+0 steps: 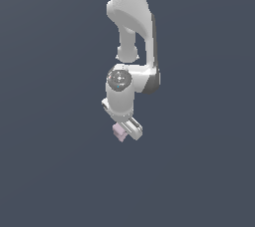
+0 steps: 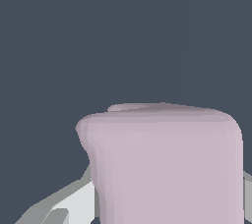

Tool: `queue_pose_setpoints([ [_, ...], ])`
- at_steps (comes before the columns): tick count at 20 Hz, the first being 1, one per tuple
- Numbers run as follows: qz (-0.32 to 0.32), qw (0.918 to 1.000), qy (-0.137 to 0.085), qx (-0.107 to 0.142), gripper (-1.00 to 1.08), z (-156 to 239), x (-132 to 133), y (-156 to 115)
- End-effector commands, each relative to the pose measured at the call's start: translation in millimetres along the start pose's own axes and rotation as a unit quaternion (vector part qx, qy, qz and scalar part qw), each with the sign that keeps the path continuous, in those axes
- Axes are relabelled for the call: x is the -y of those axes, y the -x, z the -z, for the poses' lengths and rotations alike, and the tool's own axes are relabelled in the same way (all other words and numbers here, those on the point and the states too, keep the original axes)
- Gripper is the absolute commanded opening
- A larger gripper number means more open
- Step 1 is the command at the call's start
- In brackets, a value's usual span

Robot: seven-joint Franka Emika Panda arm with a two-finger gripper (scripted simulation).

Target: Pick up the object and move it to a goal position.

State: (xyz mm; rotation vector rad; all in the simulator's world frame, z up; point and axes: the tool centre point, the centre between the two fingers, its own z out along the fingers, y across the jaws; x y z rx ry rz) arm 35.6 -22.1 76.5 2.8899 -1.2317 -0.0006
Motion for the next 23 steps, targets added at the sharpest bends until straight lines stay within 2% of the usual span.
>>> queue_pose_setpoints([
  [1, 0.0, 1.0, 0.0, 0.0, -1.0, 3, -4, 16],
  [13, 0.0, 1.0, 0.0, 0.0, -1.0, 16, -21, 85],
  [23, 0.0, 1.0, 0.0, 0.0, -1.0, 21, -25, 106],
])
